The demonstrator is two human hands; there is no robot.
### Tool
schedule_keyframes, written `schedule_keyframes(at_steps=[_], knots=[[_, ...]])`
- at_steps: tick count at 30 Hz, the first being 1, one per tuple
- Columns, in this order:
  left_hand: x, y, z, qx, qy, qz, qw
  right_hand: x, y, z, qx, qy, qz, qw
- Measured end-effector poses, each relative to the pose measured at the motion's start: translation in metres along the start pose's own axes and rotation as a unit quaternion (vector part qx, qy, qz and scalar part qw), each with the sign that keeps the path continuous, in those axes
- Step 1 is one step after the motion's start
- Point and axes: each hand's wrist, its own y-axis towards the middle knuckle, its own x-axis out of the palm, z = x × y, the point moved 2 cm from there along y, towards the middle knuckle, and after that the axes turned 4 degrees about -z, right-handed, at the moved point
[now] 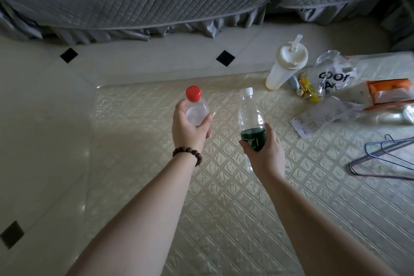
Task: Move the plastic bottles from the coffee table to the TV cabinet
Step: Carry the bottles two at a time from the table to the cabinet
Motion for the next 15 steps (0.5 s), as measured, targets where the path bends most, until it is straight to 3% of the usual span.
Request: schedule_keyframes(at_steps=[8, 15], knots=[[-0.068, -0.045, 0.095, 0.035, 0.026, -0.052, 0.998, -0.107, -0.065, -0.044, -0.003, 0.015, 0.054, 0.998], [-0.090, -0.112, 0.158, 0.087, 0.052, -0.154, 0.983, -0.175, -0.158, -0.042, 0.032, 0.032, 0.142, 0.989]])
